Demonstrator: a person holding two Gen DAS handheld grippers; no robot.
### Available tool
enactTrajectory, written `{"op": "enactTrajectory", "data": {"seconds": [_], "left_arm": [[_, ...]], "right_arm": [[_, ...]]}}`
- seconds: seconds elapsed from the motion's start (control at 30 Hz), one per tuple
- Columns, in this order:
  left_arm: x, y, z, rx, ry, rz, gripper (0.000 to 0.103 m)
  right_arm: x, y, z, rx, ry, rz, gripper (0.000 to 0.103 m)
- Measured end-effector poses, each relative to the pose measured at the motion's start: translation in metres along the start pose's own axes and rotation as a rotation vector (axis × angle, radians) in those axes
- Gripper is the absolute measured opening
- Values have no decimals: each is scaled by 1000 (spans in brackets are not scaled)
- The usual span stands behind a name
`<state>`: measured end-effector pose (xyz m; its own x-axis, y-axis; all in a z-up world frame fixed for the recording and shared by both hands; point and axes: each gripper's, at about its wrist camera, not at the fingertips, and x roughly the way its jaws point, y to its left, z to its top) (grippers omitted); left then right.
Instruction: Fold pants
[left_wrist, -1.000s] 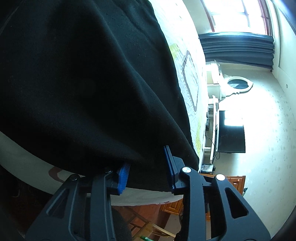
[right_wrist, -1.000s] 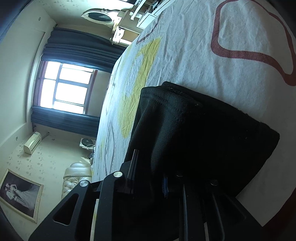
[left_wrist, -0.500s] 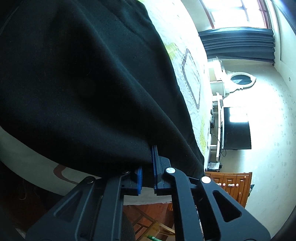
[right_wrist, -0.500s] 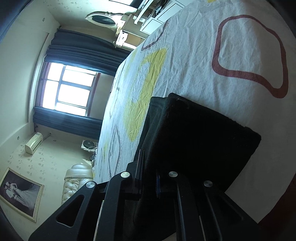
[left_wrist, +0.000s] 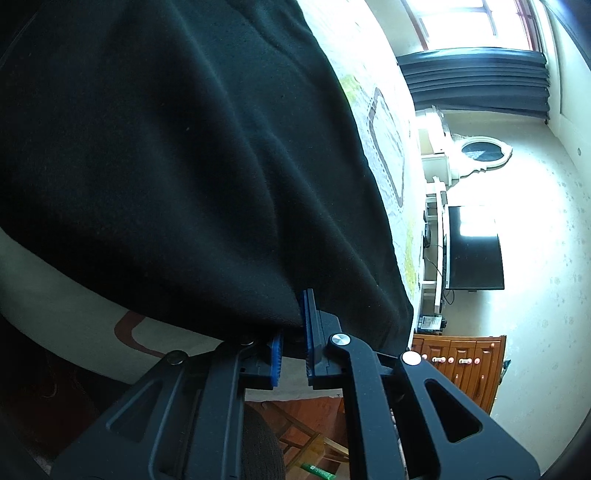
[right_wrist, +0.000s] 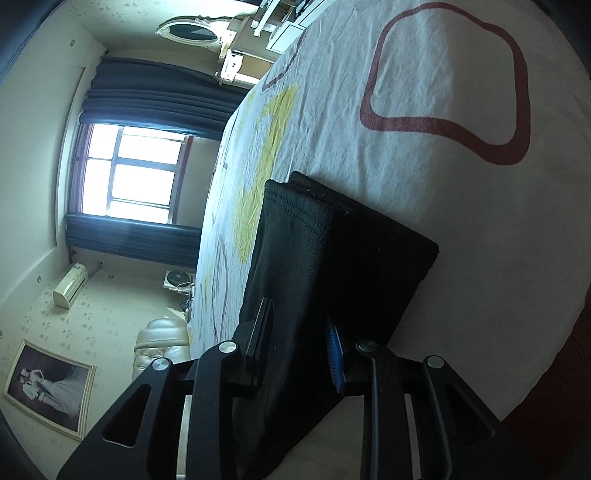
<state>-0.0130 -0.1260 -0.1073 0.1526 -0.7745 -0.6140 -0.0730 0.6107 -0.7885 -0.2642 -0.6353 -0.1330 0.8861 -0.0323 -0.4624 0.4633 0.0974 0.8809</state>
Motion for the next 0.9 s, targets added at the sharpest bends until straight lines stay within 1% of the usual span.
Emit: {"op": "enactTrajectory", "data": {"seconds": [0.07,0.1,0.13,0.2,0.27,0.37,0.43,0.5,0.57,0.6,0.63,0.67,0.73,0.77,0.83,0.9], "left_arm": [[5,-4,2,1,1,3,10],[6,-4,3,-5,0,4,10],[7,-4,3,-8,0,3,10],[4,-6,2,4,-6,7,8],[-1,-12,1,30,-14,13,7],[-8,-17,-4,37,-17,1,7],[-11,-17,-6,53,-18,1,7],[-8,-14,-6,71,-10,9,7],[-1,-1,-5,39,20,17,7],[3,5,-5,21,40,10,7],[4,8,-5,15,42,-1,7],[4,8,-5,24,44,-7,7],[1,3,-5,68,49,-4,8],[0,-1,-6,98,55,1,13],[-2,-7,-8,157,81,-4,21],[-5,-12,-14,217,108,-1,37]], "right_arm": [[3,3,-2,-21,-6,-15,27],[4,5,-3,-34,-9,-20,16],[5,6,-4,-42,-6,-19,7],[2,10,-6,-48,-15,-15,7],[-5,15,-6,-59,-21,-2,6],[-16,24,-7,-79,-29,16,6],[-20,28,-5,-94,-27,13,6],[-20,21,-4,-94,-19,-18,6],[-15,5,-3,-63,-5,-34,6],[-14,-1,-4,-60,-6,-55,6],[-13,-6,-4,-56,-7,-56,6],[-14,-10,-3,-46,-8,-41,6],[-22,-11,3,-29,-34,-49,6],[-28,-12,7,-21,-48,-51,7],[-43,-16,15,-21,-91,-77,11],[-48,-15,19,-39,-75,-92,14]]}}
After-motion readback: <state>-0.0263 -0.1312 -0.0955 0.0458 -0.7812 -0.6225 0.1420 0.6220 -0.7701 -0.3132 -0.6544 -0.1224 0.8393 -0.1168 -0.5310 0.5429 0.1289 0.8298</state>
